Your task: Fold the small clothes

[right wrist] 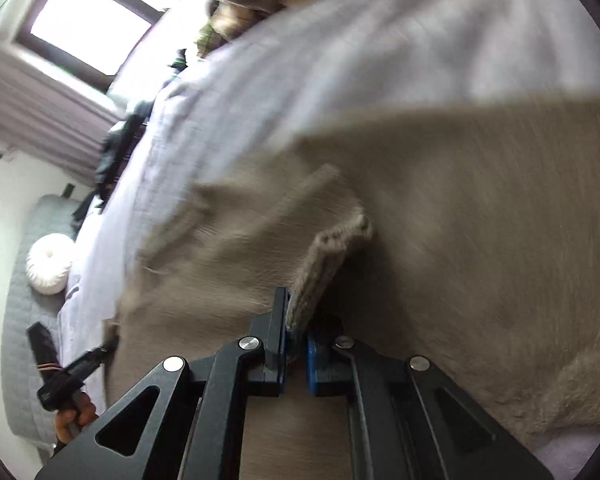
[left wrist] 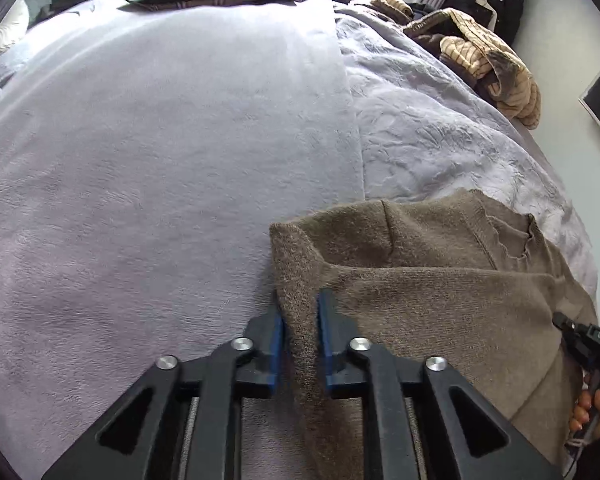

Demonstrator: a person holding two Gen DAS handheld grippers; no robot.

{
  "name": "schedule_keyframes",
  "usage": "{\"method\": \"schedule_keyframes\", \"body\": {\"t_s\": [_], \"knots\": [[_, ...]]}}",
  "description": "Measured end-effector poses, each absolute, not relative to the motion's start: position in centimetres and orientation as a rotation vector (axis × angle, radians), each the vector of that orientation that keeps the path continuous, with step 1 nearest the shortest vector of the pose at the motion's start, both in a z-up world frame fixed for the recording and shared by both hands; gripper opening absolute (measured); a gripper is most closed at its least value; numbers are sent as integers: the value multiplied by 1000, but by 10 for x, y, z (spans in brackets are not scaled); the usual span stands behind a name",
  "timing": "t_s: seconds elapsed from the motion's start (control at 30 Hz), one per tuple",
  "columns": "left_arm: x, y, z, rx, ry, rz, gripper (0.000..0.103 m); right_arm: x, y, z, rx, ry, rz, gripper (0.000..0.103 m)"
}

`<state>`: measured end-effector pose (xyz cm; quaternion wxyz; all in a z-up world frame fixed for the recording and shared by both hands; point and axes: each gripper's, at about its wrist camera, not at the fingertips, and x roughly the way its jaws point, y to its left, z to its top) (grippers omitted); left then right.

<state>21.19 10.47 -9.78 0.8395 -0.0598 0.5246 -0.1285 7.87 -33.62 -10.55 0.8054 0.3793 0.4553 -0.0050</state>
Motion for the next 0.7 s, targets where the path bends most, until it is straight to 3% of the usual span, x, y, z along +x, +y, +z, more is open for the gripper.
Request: {"method": "schedule_keyframes", "body": {"t_s": [0.03,0.1,0.3,0.47,0.57,0.7], "knots": [[209,108,-94,-100,1095,-232,61,75,-338,-104,819,969,-11,12],[201,117,-80,-35,1028,-153,83,70,-340,-98,809,977,-25,18],[170,127,-48,-19,976,-234,83,46,-340,-73,789,942,-34,30],[154,89,-56,87,984,-255,83,59,-312,-56,702,924,44,30],[150,76,-85,214,1021,-172,83,73,-298,-76,667,997,36,30],[141,100,-97,159,1010,-170,85,65,-299,-98,695,1023,18,27]]}}
